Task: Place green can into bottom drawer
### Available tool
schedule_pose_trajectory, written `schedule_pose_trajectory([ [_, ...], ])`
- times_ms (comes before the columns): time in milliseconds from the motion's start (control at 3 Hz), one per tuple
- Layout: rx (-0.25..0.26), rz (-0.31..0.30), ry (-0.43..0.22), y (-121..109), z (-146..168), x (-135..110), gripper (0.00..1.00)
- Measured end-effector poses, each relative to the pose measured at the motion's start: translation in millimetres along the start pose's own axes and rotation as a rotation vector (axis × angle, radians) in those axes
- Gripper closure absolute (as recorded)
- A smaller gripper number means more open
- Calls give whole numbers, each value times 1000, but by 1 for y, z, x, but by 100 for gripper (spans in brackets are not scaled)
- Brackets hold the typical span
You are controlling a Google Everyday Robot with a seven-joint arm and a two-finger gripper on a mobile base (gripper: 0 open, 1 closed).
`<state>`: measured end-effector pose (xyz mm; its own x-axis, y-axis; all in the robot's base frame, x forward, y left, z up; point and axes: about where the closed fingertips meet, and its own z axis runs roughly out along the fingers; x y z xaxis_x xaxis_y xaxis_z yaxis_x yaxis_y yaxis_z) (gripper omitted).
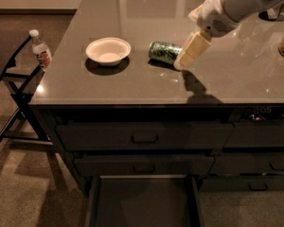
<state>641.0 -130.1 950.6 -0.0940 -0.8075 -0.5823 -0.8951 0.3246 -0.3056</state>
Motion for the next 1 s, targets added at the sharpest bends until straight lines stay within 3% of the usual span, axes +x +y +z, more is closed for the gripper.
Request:
schedule_pose_trajectory([
  [1000,-51,75,-12,-24,67,11,0],
])
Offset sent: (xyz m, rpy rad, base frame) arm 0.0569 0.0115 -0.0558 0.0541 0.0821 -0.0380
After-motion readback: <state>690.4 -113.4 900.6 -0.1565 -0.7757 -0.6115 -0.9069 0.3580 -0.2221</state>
